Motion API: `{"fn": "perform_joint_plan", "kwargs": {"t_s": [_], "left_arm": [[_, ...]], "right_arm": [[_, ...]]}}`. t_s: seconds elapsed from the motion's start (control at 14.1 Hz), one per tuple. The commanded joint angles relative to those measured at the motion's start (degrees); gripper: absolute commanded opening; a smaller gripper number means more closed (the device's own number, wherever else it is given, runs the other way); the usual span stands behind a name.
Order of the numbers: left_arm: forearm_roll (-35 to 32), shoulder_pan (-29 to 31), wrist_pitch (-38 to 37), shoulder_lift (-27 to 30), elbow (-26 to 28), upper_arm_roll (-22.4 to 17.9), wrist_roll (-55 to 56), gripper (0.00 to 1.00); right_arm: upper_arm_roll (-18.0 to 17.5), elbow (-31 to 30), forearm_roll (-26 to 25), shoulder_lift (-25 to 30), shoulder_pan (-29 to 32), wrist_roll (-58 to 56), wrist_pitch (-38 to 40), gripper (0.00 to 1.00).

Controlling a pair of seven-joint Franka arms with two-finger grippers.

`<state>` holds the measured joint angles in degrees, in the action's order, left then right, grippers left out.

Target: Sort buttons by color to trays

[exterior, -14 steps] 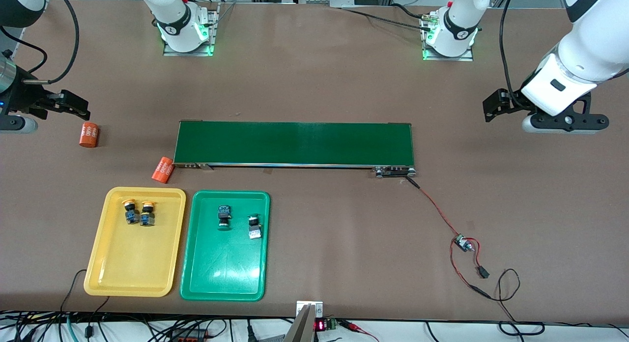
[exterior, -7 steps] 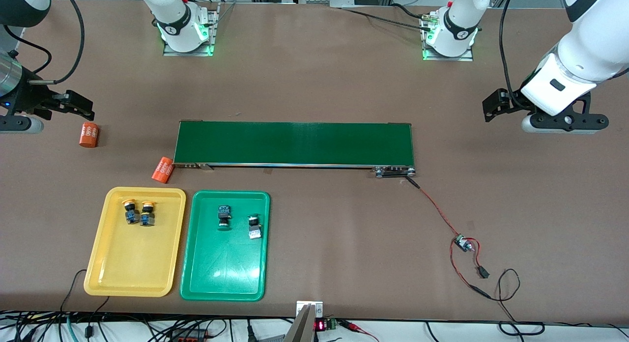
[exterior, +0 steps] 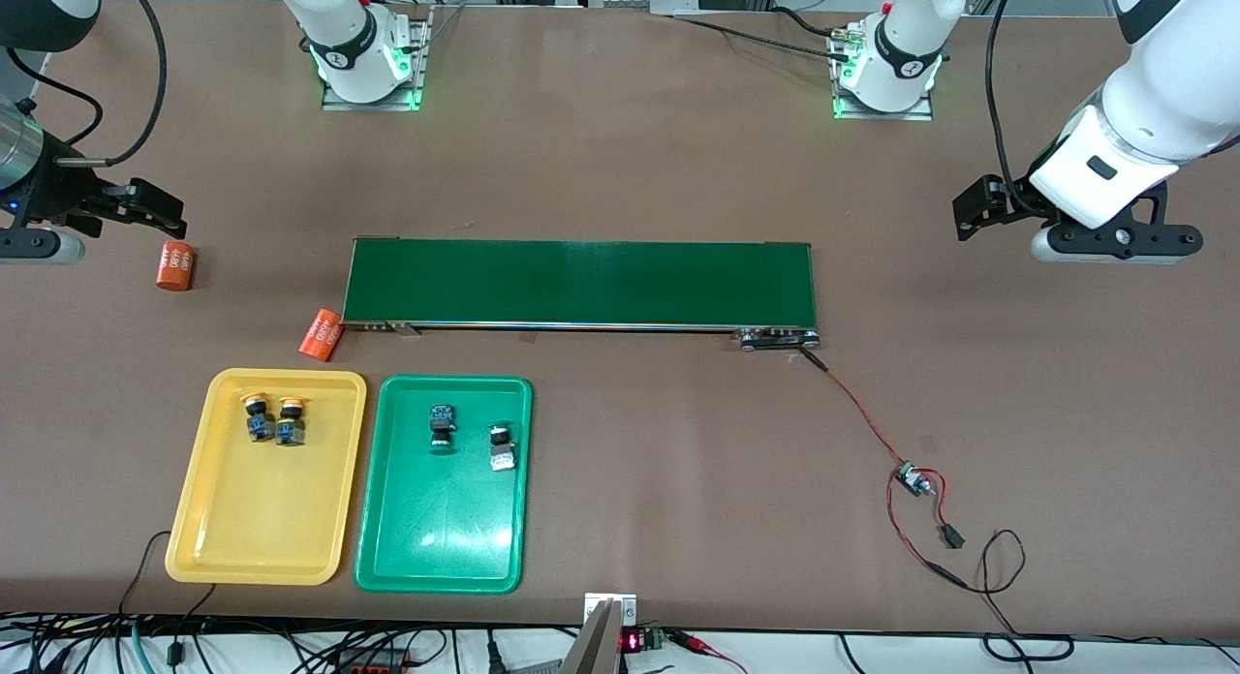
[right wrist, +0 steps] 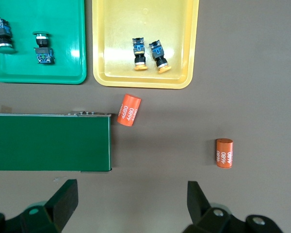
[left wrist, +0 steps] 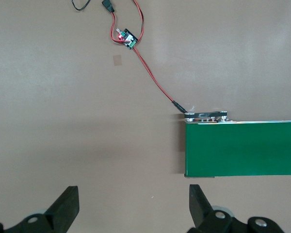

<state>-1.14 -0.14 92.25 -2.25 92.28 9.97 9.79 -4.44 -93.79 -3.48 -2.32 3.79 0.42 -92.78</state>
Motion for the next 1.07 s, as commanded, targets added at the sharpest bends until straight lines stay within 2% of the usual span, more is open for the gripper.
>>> {"fn": "perform_joint_plan", "kwargs": {"t_s": [0.0, 0.21, 0.43, 0.99], "left_arm": [[-0.97, 0.23, -1.02, -0.91, -1.93, 0.05, -0.29, 1.00], [-1.06, 0.14, -1.02, -0.91, -2.02, 0.14, -0.29, 1.00], [-1.06, 0.23, -1.02, -0.91, -1.93, 0.14, -0.29, 1.00], [-1.06, 0.14, -1.02, -0.91, -1.93, 0.14, -0.29, 1.00]], "right_arm": [[-0.22, 1.69, 0.14, -0.84, -0.01, 1.60, 1.47, 1.00], [-0.31, 1.77, 0.40, -1.28, -0.01, 1.78, 0.85, 1.00], [-0.13, 1.77, 5.40, -1.37, 0.34, 1.78, 0.76, 1.00], [-0.13, 1.77, 5.59, -1.37, -0.01, 1.78, 0.85, 1.00]]}}
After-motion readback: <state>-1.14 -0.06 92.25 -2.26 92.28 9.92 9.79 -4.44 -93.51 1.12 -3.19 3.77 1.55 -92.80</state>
